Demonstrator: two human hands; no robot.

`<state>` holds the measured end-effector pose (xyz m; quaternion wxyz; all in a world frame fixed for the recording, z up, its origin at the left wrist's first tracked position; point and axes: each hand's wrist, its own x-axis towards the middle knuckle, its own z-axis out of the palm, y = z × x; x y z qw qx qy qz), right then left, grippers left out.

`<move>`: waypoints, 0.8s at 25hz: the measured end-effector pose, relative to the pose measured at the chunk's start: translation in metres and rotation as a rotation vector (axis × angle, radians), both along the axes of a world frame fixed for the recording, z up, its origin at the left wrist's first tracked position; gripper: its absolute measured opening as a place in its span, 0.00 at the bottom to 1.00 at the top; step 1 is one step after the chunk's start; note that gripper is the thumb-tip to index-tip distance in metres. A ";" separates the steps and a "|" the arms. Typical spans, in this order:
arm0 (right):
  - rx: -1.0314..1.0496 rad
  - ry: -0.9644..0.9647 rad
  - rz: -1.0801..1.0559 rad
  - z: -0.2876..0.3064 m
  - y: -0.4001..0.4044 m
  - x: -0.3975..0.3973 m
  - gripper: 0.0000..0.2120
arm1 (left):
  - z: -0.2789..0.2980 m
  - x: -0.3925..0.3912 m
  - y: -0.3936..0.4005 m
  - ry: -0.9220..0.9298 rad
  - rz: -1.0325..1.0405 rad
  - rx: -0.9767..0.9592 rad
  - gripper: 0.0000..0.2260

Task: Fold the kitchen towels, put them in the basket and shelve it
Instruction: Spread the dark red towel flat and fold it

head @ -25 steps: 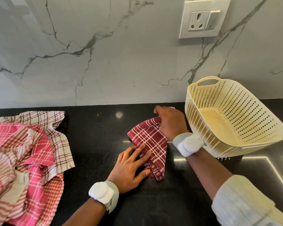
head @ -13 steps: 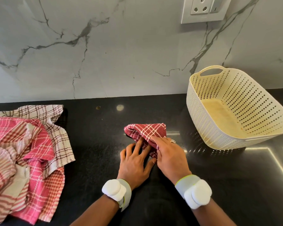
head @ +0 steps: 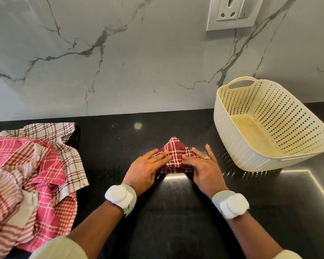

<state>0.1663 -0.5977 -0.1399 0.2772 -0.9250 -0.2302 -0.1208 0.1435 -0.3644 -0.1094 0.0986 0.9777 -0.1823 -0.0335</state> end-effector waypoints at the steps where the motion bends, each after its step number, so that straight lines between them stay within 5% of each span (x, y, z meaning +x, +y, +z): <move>1: 0.007 0.001 -0.018 0.000 -0.002 0.003 0.16 | -0.006 -0.004 0.001 0.010 0.014 -0.001 0.27; 9: 0.030 0.092 0.022 -0.016 -0.017 -0.023 0.22 | -0.019 -0.016 -0.002 0.009 0.073 0.003 0.28; 15: 0.167 0.055 -0.225 0.010 -0.019 -0.025 0.10 | -0.027 -0.026 -0.010 0.056 0.099 0.043 0.33; 17: 0.187 0.136 -0.318 0.020 -0.008 -0.015 0.09 | -0.022 -0.025 -0.010 0.091 0.129 -0.056 0.31; 20: 0.101 0.427 -0.371 0.028 0.004 0.004 0.22 | 0.000 -0.014 -0.021 0.034 0.393 -0.371 0.22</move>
